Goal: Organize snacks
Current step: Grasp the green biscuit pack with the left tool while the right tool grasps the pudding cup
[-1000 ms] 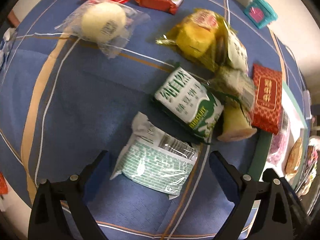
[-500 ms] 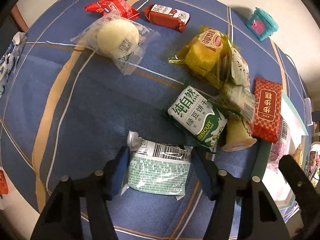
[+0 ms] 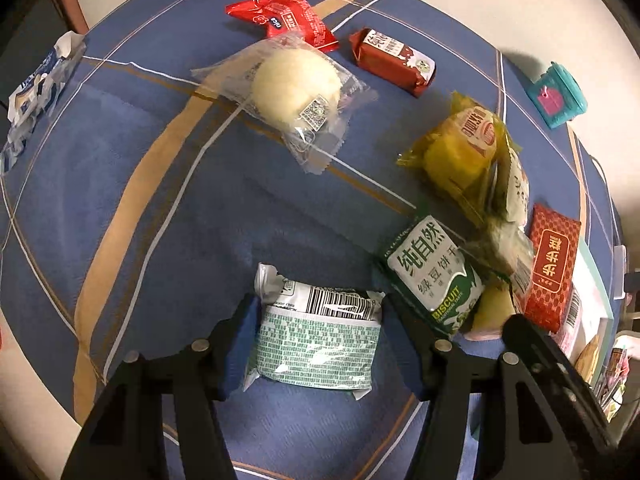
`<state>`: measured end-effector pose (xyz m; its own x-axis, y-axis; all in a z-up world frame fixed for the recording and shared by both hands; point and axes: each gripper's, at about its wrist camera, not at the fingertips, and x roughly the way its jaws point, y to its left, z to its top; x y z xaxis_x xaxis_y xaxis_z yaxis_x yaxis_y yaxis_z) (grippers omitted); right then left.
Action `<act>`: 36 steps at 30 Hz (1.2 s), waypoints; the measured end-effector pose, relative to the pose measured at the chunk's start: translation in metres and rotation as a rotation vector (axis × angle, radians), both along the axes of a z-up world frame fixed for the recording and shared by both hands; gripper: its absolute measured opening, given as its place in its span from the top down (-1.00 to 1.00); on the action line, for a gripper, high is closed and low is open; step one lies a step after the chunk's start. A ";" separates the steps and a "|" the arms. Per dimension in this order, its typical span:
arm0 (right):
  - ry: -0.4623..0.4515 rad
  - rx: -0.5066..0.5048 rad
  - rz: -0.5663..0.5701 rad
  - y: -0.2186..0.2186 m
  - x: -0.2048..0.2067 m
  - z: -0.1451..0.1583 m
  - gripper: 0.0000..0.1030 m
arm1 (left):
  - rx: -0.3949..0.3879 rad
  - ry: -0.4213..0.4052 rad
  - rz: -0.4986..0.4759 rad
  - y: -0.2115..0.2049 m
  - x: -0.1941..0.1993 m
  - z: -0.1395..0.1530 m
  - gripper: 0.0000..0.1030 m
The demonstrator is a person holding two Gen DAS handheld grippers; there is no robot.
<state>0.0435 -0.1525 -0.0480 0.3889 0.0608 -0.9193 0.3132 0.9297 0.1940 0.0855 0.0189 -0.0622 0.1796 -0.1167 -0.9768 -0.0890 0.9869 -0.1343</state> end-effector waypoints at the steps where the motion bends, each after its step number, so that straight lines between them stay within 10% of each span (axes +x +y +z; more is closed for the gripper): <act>1: 0.010 -0.001 0.004 0.002 0.003 -0.004 -0.26 | 0.003 0.000 -0.001 -0.001 0.003 -0.002 -0.24; 24: 0.040 0.136 -0.025 -0.003 0.018 -0.041 0.07 | 0.080 0.013 -0.030 -0.021 0.004 -0.029 -0.29; 36: 0.048 0.140 -0.053 -0.017 0.003 -0.023 0.08 | -0.024 -0.036 -0.012 -0.020 0.000 0.002 -0.12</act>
